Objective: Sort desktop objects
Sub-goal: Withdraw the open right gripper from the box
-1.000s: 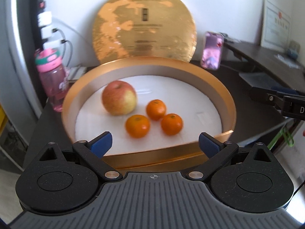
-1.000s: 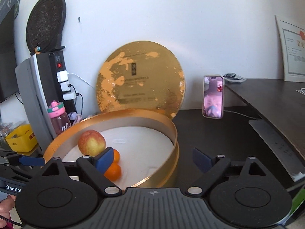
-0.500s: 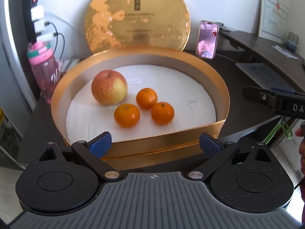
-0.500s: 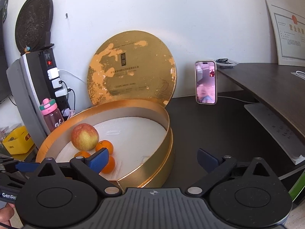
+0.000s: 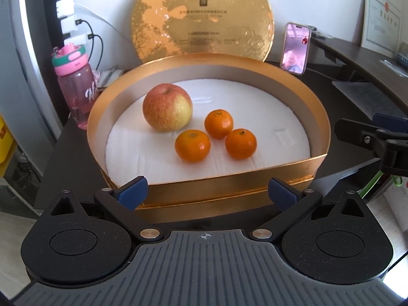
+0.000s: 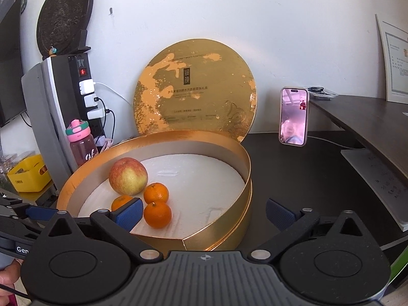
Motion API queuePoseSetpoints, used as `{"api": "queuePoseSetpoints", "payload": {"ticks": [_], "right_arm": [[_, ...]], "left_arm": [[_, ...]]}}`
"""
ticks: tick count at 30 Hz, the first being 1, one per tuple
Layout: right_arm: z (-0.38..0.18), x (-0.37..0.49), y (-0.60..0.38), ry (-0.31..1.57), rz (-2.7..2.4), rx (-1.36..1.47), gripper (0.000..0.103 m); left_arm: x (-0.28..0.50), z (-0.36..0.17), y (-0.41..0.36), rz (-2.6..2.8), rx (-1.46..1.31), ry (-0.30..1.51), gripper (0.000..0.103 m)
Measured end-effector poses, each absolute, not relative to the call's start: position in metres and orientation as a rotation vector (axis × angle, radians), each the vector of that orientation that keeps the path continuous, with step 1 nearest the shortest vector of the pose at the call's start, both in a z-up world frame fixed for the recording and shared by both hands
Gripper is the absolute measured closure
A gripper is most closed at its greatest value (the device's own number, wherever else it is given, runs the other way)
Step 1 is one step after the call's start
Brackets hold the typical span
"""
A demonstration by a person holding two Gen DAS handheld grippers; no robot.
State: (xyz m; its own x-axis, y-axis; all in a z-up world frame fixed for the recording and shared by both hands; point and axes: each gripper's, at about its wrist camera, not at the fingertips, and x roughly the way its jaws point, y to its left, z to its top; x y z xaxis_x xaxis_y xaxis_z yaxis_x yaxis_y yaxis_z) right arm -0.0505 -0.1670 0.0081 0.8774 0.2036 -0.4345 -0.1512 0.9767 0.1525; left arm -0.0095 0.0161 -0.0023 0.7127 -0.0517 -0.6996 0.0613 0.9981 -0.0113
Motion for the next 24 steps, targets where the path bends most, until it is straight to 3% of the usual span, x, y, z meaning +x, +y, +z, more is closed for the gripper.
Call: {"api": "queuePoseSetpoints", "payload": {"ticks": [24], "right_arm": [[-0.001,-0.048,-0.160,0.468,0.255,0.063,0.001]], "left_arm": [[0.007,0.000,0.043,0.026,-0.010,0.767,0.000]]}}
